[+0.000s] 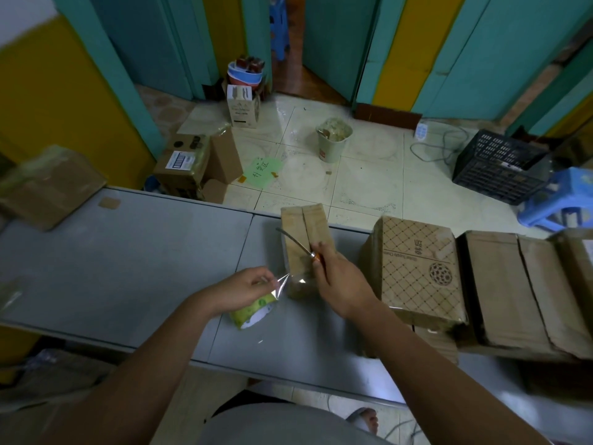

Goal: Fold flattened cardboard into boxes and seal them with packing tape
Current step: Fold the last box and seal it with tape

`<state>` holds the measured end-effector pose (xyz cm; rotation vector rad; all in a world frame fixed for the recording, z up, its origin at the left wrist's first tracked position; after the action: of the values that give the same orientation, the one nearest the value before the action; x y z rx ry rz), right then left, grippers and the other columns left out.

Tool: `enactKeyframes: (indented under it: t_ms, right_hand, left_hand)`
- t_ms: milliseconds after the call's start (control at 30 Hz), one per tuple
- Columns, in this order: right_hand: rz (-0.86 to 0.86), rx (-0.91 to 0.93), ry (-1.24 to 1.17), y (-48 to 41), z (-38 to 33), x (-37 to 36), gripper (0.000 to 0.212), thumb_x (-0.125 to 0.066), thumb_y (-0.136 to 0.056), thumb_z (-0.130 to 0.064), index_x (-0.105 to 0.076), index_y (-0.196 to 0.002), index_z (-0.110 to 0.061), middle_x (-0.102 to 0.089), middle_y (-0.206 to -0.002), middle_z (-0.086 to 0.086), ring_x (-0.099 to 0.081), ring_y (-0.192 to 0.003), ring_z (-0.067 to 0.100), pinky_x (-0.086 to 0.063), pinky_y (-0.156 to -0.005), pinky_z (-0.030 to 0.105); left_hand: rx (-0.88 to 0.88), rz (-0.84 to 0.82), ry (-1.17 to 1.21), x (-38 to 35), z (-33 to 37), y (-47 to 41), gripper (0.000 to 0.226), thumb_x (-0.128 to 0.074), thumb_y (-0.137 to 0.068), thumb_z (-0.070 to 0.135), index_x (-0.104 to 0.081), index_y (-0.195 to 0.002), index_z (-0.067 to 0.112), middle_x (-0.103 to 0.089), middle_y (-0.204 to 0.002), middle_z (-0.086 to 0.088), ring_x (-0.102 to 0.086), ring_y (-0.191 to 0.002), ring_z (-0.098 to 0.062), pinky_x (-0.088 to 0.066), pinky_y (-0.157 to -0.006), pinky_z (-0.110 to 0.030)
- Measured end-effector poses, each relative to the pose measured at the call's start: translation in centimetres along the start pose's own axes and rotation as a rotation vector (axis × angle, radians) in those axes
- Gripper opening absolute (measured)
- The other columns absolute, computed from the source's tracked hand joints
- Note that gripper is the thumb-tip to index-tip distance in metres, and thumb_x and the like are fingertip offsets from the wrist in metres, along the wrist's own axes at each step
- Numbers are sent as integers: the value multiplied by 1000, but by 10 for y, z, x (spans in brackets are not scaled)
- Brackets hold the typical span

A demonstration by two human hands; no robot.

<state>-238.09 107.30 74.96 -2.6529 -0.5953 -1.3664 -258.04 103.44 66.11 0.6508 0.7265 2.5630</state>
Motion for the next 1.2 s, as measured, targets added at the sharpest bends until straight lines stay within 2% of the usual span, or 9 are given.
enactKeyframes:
  t_ms: [200,300,367,467,533,667,833,1067,1200]
  right_hand:
    - [-35,-14,-70,2,2,-2,43,-41,-111,-32,-40,-152,-21,-59,-140,8,-62,-120,24,-54,-100,39]
    - [16,-52,-154,9,4,8,41,-47,-109,-26,-47,-148,-14,-47,-154,8,-38,-148,24,-34,-120,32]
    - [89,-40,-156,21,0,19,28,-48,-107,-31,-58,-131,-21,-58,-134,0,-50,-133,17,-44,-109,33]
    - [75,-86,-196,52,-4,26,21,-42,-102,-53,-53,-104,-36,-66,-81,-8,-66,-75,7,-56,-64,37]
    - [34,-105,-224,73,-6,24,24,-40,-100,-60,-53,-100,-40,-66,-71,-5,-67,-63,11,-56,-58,44]
    - [-85,-147,-213,88,-14,7,20,-47,-102,-51,-59,-96,-36,-69,-70,-5,-68,-63,11,-59,-64,46]
    - [-139,-173,-161,71,-24,-12,24,-49,-106,-41,-64,-100,-22,-70,-79,-2,-70,-71,15,-58,-72,42]
    - [-246,-206,-22,45,-32,-23,34,-46,-106,-33,-63,-85,-13,-72,-86,14,-69,-77,31,-53,-72,36]
    - [-321,-231,-9,27,-36,-31,36,-44,-106,-30,-65,-85,-9,-74,-87,17,-63,-62,25,-58,-68,36]
  left_hand:
    - [-125,62,18,-7,18,5,75,-68,-102,38,-22,-145,78,-71,-117,5,-65,-118,-6,-47,-98,-30]
    - [-134,-9,-57,-12,28,1,78,-63,-106,23,-24,-151,74,-76,-110,7,-67,-114,-3,-48,-103,-27]
    - [-103,-42,-64,-13,29,0,78,-62,-106,17,-26,-155,66,-78,-106,8,-69,-111,-4,-49,-105,-31]
    - [-75,-108,-17,-13,33,1,79,-61,-105,11,-26,-159,58,-81,-104,4,-73,-108,-3,-48,-98,-29]
    - [-67,-139,10,-12,36,3,79,-65,-104,17,-25,-157,61,-82,-104,4,-75,-103,-4,-51,-90,-32]
    - [-41,-164,-7,-8,41,5,83,-69,-101,22,-23,-159,62,-82,-107,1,-76,-107,-20,-57,-100,-51]
    - [-9,-196,-27,-7,49,5,93,-77,-95,20,-24,-158,63,-82,-106,-1,-77,-106,-22,-56,-103,-52]
    - [7,-213,-28,-6,59,6,99,-79,-91,8,-26,-161,56,-72,-120,1,-75,-108,-14,-55,-97,-31]
    - [22,-257,-10,-9,60,5,100,-76,-94,2,-22,-166,45,-80,-95,21,-76,-98,-1,-52,-79,-12]
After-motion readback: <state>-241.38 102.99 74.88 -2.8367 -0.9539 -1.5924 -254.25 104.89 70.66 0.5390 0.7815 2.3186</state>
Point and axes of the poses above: each hand's wrist, its own y-axis away from the middle knuckle, its own x-axis out of the back of the hand, z = x × y, the point moved 9 cm from there along -y, towards the middle knuckle
